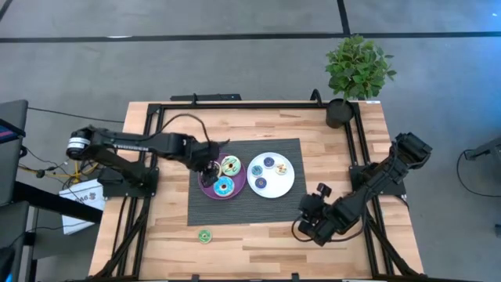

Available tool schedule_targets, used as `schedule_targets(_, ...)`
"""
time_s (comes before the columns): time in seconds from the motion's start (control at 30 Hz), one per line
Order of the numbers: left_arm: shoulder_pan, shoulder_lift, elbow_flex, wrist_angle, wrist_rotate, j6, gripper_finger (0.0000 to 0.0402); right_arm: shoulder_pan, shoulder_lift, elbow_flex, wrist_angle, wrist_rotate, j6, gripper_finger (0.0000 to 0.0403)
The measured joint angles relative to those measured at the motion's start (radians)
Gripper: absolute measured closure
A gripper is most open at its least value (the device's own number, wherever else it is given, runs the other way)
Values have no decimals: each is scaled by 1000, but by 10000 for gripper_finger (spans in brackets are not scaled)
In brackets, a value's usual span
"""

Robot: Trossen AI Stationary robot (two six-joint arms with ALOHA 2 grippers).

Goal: Pick & Place donuts
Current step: Put the small green donut on the white plate

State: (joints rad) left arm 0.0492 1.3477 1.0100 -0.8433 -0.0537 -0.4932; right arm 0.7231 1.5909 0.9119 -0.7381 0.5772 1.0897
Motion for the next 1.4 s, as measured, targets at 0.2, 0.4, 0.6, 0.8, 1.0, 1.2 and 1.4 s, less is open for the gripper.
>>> schedule_targets(0.2,-173,-4,0,48,-14,-130,156,-36,0,0,20,-87,-2,276)
schedule_targets(0.4,-342,-4,0,109,-61,-254,156,-79,0,0,69,-143,1,276)
schedule_targets(0.6,-463,-4,0,92,-156,-281,156,-122,0,0,149,-148,0,276)
schedule_targets(0.8,-518,-4,0,91,-173,-261,156,-162,0,0,197,-154,1,276)
schedule_targets(1.0,-561,-4,0,70,-166,-206,156,-193,0,0,220,-160,1,276)
schedule_targets(1.2,-634,-4,0,28,-164,-57,156,-205,0,0,223,-160,1,276)
schedule_targets(1.4,-702,-4,0,35,-176,110,168,-202,0,0,223,-160,10,276)
